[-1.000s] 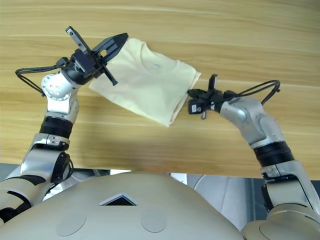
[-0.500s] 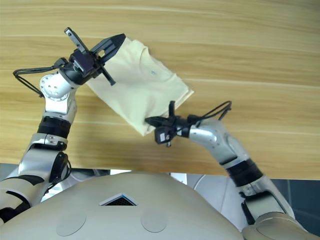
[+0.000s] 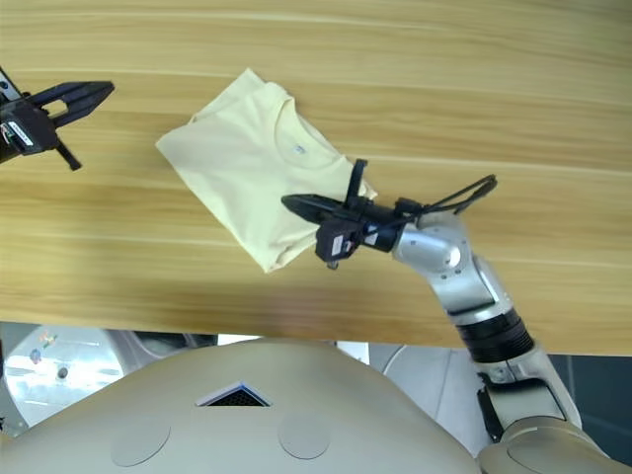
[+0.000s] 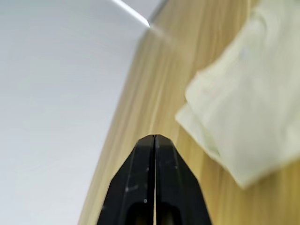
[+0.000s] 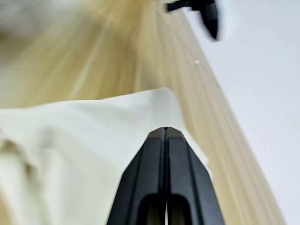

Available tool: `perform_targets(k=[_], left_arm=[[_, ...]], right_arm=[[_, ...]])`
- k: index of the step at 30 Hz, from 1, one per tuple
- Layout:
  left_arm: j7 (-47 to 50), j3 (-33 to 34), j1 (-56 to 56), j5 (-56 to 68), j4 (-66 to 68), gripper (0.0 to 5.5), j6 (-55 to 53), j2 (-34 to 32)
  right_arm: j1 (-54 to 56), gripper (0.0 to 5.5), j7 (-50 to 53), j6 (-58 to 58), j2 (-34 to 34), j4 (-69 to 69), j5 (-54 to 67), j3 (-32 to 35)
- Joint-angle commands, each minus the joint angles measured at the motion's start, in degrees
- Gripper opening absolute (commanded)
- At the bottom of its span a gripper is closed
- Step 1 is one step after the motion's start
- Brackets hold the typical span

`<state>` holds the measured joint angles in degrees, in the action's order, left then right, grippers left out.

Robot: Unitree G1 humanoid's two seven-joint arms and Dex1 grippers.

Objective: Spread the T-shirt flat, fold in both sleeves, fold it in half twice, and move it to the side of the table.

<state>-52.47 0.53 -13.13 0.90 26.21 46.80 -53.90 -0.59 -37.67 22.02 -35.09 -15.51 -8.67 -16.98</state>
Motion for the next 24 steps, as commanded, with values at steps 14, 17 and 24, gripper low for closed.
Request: perform_targets(k=[14, 17, 24], left_arm=[[6.99, -15.43, 1.09, -21.04, 1.20, 0.03, 1.03, 8.06], [8.67, -16.18, 0.59, -23.28, 1.85, 0.03, 0.78, 7.45], [12.89, -18.21, -1.43, -32.06, 3.13, 0.03, -0.84, 4.95]], right_arm=[[15.58, 0.00, 21.03, -12.74, 3.16, 29.54, -29.37, -1.54], [14.41, 0.00, 20.53, -12.01, 2.89, 30.19, -29.59, -2.35], [10.21, 0.00, 15.21, -7.01, 0.01, 25.88, -26.97, -4.48]])
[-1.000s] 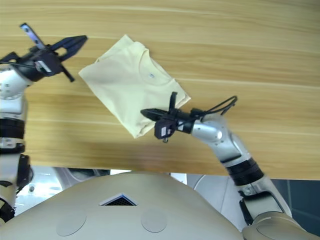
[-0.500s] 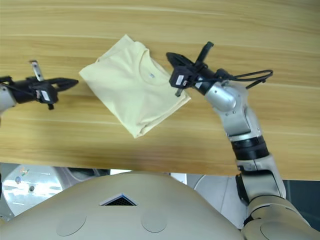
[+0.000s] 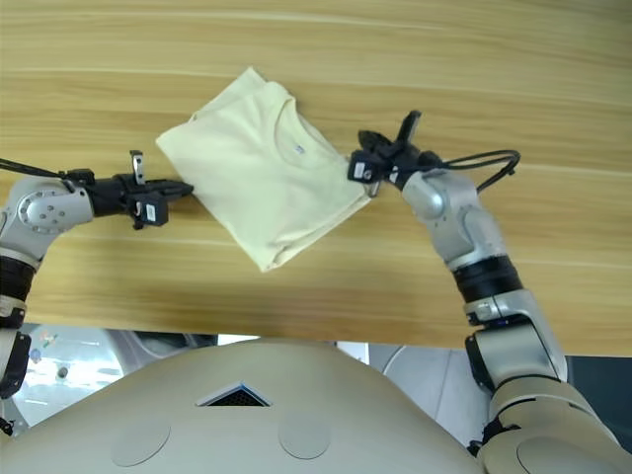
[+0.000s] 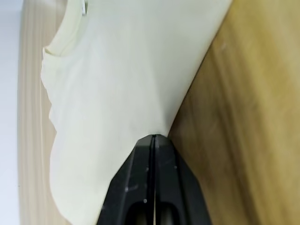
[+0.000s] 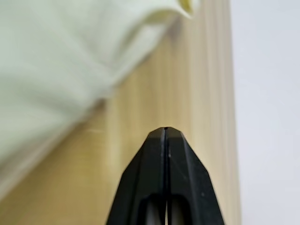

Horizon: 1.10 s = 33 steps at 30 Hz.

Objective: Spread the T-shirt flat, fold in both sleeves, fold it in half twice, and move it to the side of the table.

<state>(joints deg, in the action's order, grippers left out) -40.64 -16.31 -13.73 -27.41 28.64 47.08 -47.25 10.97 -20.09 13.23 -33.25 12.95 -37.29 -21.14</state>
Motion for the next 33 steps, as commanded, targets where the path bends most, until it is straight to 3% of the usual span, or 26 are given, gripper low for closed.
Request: perform_targets(k=[1, 10, 21, 33], left_arm=[[1.58, -1.64, -1.16, -4.39, 0.91, 0.03, -1.29, -1.89], [5.25, -3.53, -3.69, -7.70, 2.94, 0.03, -2.39, -2.62], [12.36, -6.05, -9.52, -10.70, 6.44, 0.03, -1.61, 0.73], [35.45, -18.51, -26.72, -28.57, 17.65, 0.03, -2.50, 17.05]], right_arm=[[-1.85, 0.00, -3.01, 2.37, -2.09, -3.15, 2.14, -0.33], [-9.80, 0.00, -9.68, 8.34, -5.16, -11.53, 8.10, -1.69], [-20.64, 0.00, -20.24, 12.88, -8.86, -31.92, 23.37, -3.34], [-22.19, 0.00, -26.40, 16.80, -9.87, -36.77, 30.32, -7.17]])
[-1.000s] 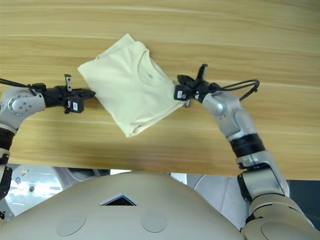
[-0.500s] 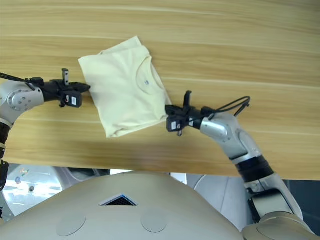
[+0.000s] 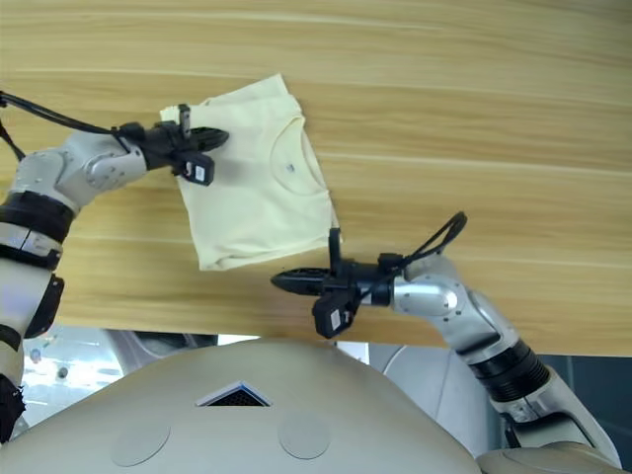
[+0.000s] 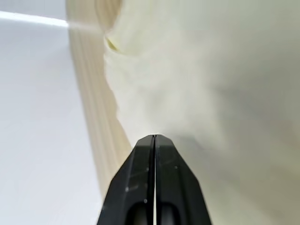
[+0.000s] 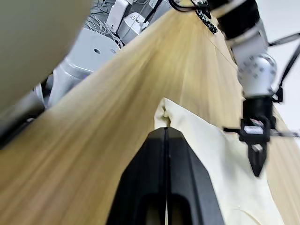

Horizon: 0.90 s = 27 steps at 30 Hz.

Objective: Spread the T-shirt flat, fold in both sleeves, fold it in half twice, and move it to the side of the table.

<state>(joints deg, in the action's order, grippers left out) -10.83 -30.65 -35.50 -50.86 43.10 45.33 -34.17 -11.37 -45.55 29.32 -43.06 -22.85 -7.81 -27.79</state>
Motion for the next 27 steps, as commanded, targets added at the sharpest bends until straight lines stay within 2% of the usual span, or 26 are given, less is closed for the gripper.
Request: perform_targets(k=[1, 8, 16, 27], left_arm=[[7.16, -5.31, -5.95, -6.21, 4.20, 0.03, -0.69, 5.06], [13.74, -13.46, -9.96, -12.62, 11.45, 0.03, -2.68, 10.77], [13.95, -24.27, -10.88, -20.89, 17.47, 0.03, -8.30, 10.20], [19.83, -38.26, -5.82, -25.82, 9.02, 0.03, -7.92, 13.05]], right_arm=[[-0.03, 0.00, -1.04, 0.83, -0.19, -1.14, 1.06, -0.54], [0.26, 0.00, -0.44, 0.57, 0.20, -0.59, 1.51, 0.48], [0.47, 0.00, -0.05, 0.39, 0.82, 0.04, 1.39, 1.02], [2.23, 0.00, -0.84, 0.21, 1.53, 1.00, 1.96, 0.89]])
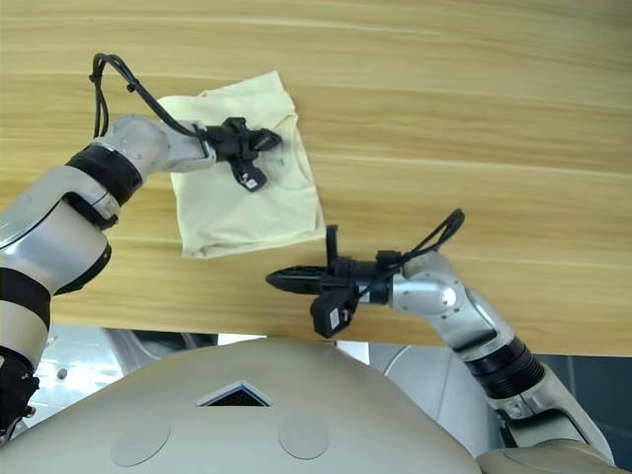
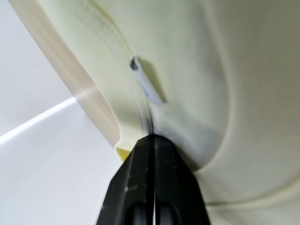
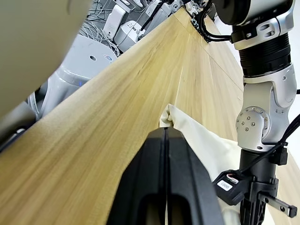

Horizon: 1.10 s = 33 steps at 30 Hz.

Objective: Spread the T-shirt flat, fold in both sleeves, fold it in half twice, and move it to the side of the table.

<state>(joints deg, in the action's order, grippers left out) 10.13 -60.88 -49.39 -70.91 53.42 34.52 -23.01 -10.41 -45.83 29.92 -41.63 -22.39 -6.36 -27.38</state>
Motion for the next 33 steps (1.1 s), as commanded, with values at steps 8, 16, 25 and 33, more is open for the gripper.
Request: perform_targets(k=[8, 16, 25, 33], left_arm=[[3.41, -12.03, 8.28, -7.57, -8.67, 0.03, 0.60, 1.58], [2.12, -9.60, 9.54, -4.83, -12.10, 0.03, 0.12, 1.90], [0.88, -5.90, 9.17, -0.90, -6.67, 0.03, -2.46, 7.15], [1.63, -4.98, 8.13, 1.14, 1.30, 0.03, -3.90, 13.24]], right_arm=[[1.89, 0.00, -0.81, -0.54, 0.44, 1.16, 0.49, 0.26], [2.24, 0.00, -0.93, -0.50, 0.80, 2.05, 0.16, -0.08], [2.37, 0.00, -0.81, -0.37, 1.25, 2.54, -0.14, -0.43], [1.90, 0.00, -0.65, -0.19, 1.41, 2.61, -0.33, -0.47]])
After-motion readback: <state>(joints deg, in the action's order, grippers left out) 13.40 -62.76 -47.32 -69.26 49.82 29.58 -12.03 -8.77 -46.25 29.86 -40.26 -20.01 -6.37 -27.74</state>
